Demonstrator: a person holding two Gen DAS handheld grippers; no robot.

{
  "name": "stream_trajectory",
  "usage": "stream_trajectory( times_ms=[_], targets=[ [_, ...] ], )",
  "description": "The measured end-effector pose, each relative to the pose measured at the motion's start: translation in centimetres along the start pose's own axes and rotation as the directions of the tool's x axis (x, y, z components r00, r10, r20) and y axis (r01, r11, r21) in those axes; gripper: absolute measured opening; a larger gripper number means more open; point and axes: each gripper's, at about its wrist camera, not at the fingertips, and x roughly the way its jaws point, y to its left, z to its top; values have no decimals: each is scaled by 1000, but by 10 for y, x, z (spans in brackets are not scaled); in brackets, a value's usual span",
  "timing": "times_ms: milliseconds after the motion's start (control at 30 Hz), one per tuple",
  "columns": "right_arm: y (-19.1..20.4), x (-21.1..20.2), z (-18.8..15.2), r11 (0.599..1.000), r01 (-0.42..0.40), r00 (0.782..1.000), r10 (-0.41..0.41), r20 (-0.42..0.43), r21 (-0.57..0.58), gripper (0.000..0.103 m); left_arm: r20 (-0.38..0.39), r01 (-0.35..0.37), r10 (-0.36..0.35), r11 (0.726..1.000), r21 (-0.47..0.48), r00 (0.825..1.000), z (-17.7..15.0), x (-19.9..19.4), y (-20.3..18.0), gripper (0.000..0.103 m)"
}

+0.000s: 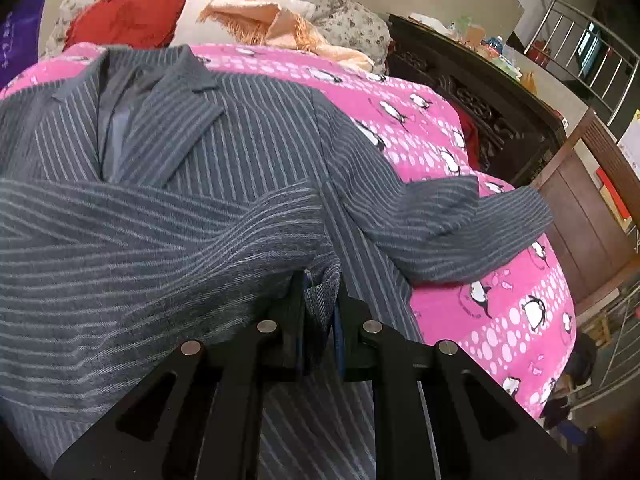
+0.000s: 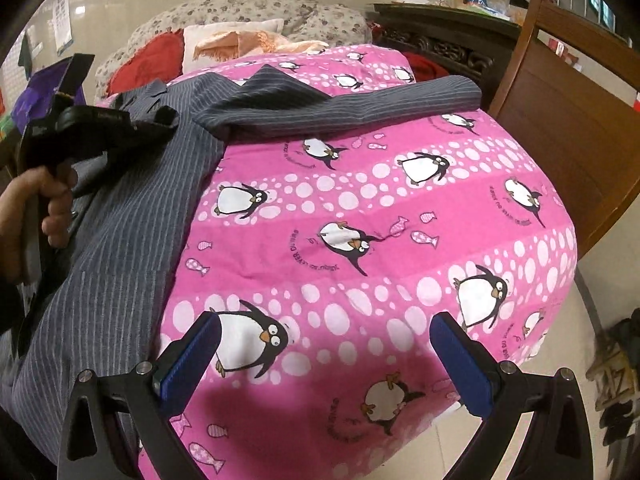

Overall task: Fold large clothes
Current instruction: 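Carry the held sleeve across the jacket front with the left tool, then open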

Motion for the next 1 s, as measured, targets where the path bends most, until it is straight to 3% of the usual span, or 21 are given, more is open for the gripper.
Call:
stream_trajectory(
  times_ms=[100,200,433,500,600,667,733,800,867,900,1000],
  targets=[
    [1,1,1,1000,-3,1000,3,1,-1,103,-52,29,-29,1000,-11,998,-5,8,-1,12],
    [2,-2,2,1000,6,1000,-6,5,-7,103,-81,89,-91,996,-26,993,-9,6,0,27],
    [11,-9,11,999,34,999,-34,23,-23,103,-9,180,-180,983,-38,984,-1,-50,22,29],
    [19,-12,18,998,39,998,-37,42,-41,103,63,145,-141,988,-55,988,8,-81,54,32],
    [34,-12,31,996,32,997,-27,67,-77,103,168,-24,40,995,-97,985,19,-118,109,32],
    [46,-10,41,994,29,997,-21,80,-105,103,193,-127,164,973,-193,967,23,-133,158,32],
    [62,-8,53,992,1,995,11,98,-128,103,170,-212,272,929,-304,947,20,-137,199,31],
    [76,-5,63,990,-26,993,41,108,-137,103,107,-242,299,899,-365,948,14,-124,226,24],
    [88,-3,71,988,-39,992,56,111,-150,103,1,-261,278,905,-335,961,5,-95,233,24],
    [96,-2,75,986,-45,992,64,113,-162,103,-27,-277,283,911,-307,959,2,-85,230,24],
    [115,-2,84,978,-65,988,92,127,-199,103,-3,-295,306,917,-269,952,1,-87,222,24]
  ],
)
